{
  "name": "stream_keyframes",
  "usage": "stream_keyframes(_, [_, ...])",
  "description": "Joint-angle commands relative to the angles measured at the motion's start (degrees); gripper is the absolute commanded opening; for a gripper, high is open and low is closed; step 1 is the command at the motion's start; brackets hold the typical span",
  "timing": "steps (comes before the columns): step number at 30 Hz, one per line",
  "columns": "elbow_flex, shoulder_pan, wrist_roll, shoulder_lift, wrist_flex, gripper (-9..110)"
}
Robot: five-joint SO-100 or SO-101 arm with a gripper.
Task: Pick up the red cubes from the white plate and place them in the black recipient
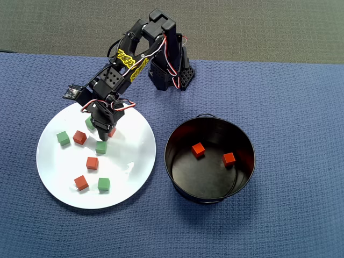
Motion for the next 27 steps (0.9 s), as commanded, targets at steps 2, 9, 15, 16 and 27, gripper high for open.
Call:
stream_keyframes(2, [-0.2, -1.4, 1.0, 3.1, -1.1, 10])
stream_keyframes(9, [0.4, -1.7, 1.1, 3.9, -1.7, 0])
stream_keyframes(15, [-5.1, -0.6, 0.7, 5.4, 3.2, 0])
stream_keyframes(16, [-6.0, -0.5, 0.9, 6.2, 4.0, 0])
stream_keyframes(27, [-18.4, -7.8, 10.4, 17.3, 16.6, 0])
